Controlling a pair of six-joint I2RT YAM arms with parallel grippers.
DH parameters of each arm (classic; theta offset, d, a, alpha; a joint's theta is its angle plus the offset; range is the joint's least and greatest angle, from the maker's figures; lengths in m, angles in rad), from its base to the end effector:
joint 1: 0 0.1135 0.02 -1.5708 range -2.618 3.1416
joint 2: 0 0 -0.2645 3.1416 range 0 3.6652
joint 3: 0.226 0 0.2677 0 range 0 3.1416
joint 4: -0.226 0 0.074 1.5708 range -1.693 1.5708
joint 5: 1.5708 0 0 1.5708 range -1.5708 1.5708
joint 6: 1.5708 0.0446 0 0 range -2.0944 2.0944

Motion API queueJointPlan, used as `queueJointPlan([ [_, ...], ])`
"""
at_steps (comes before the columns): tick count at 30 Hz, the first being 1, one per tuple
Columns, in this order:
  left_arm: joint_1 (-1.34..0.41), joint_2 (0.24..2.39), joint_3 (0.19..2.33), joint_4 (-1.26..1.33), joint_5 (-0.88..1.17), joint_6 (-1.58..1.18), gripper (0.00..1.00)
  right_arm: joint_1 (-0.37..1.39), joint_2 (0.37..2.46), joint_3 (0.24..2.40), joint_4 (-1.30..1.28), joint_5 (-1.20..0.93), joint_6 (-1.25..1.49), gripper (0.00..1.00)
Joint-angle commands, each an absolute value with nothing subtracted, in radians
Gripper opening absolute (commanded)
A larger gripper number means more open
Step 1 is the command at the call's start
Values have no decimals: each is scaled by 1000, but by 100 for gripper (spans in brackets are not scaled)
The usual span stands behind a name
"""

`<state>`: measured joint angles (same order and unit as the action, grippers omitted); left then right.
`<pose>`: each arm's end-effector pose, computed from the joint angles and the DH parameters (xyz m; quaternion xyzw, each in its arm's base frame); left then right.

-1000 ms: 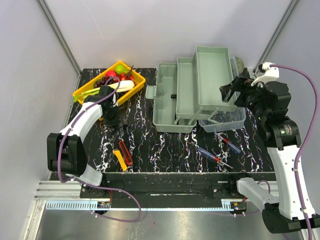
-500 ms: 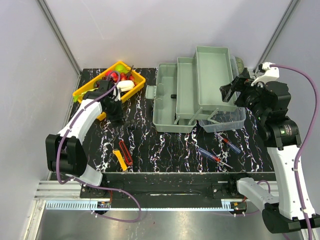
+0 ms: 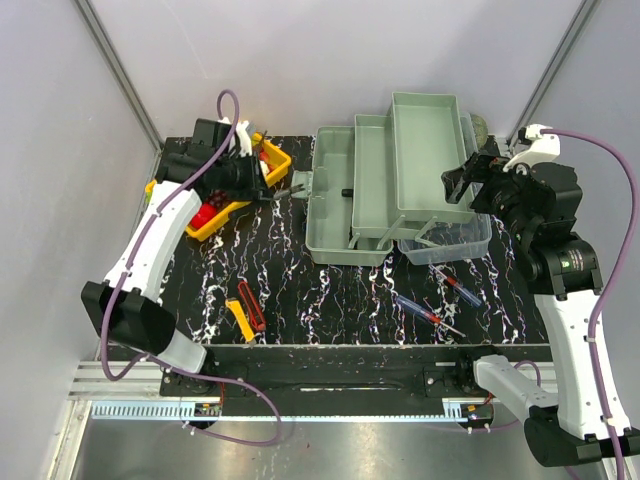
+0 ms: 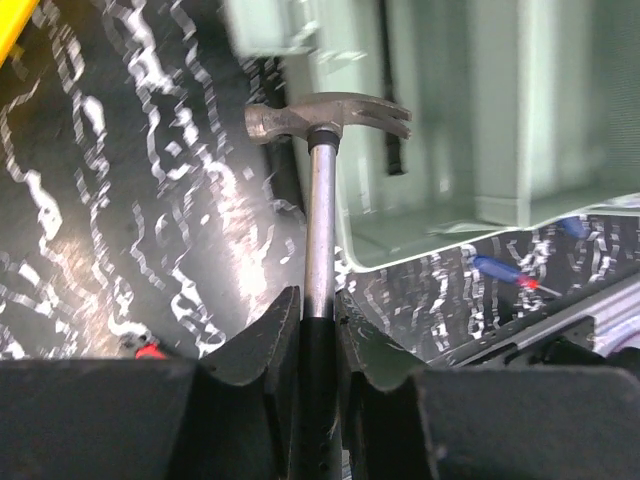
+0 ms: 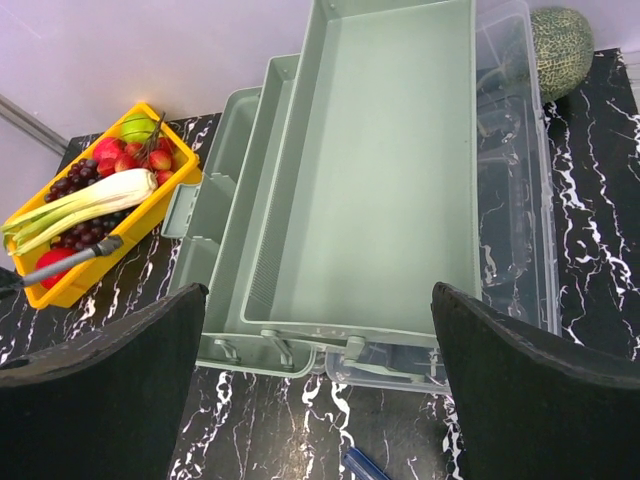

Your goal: Pack the tool kit

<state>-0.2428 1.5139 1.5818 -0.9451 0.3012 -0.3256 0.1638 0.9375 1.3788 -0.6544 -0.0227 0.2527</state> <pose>0.3227 -0.0936 0.3655 0.0125 0.9311 -0.2297 0.2830 0.1869 0.0319 0.4673 0.0275 0.7778 0.1385 0.6125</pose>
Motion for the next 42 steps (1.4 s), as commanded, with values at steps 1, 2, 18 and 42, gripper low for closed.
queueJointPlan([
  [1, -296, 1555, 1744, -836, 373, -360, 0, 170, 930, 1390, -604, 18, 235, 100],
  [2, -302, 1589, 1782, -836, 370, -371, 0, 172, 930, 1391, -604, 18, 235, 99],
  [18, -429, 1999, 2089, -543, 111, -537, 0, 170, 948, 1430, -634, 40, 199, 99],
  [42, -523, 2140, 2068, -497, -118, -473, 23, 170, 977, 1439, -644, 58, 184, 100],
])
